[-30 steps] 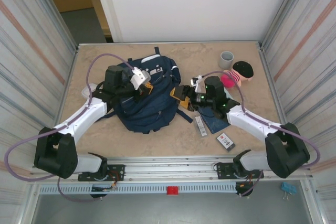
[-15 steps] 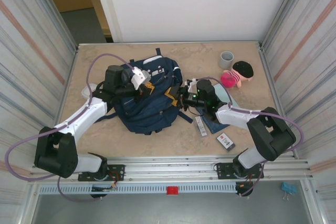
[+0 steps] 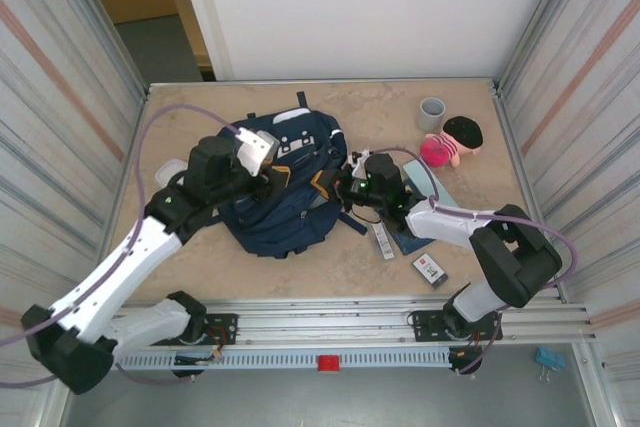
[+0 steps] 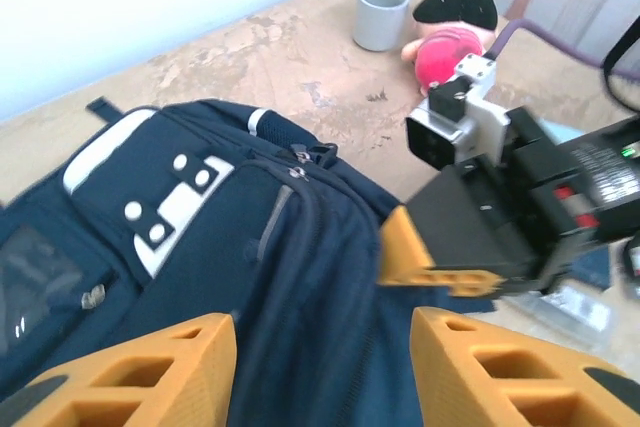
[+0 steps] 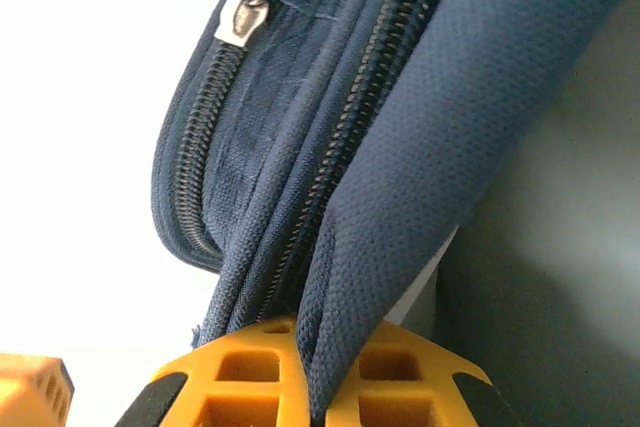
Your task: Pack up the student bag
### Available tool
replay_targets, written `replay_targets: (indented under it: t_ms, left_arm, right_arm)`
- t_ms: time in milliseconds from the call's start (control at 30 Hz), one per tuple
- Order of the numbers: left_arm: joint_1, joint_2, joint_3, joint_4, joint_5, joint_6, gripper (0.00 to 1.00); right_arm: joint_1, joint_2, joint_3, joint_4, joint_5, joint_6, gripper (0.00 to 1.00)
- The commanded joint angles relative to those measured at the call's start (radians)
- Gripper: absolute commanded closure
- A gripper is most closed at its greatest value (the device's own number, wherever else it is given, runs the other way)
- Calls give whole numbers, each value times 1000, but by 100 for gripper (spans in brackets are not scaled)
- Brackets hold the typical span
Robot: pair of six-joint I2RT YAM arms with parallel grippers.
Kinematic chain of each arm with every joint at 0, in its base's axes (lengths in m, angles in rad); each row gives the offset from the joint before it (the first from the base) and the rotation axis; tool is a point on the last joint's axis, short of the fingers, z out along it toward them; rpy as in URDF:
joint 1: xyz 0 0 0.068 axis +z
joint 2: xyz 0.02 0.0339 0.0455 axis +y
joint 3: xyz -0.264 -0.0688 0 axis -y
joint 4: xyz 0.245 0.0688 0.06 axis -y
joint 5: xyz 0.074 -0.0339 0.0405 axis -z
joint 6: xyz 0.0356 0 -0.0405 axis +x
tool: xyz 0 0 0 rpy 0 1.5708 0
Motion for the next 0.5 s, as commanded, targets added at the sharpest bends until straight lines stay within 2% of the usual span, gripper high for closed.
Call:
replay_targets:
  t_ms: [0, 100, 167, 333, 467]
  left_arm:
    - [-112, -46, 0, -250, -274, -374, 50]
    - [-250, -52, -66, -261, -374, -511, 50]
    - [-313, -28, -96, -261, -426, -562, 49]
    - [-333, 73, -106, -267, -429, -623, 47]
    - [-334, 122, -123, -235, -481, -637, 46]
  right_arm:
    - [23, -14, 86, 25, 44, -97, 100]
    - [45, -2, 116, -1, 65, -152, 100]
    - [54, 14, 130, -6, 77, -169, 100]
    - [65, 49, 132, 51, 74, -167, 100]
    - [84, 54, 138, 81, 81, -181, 100]
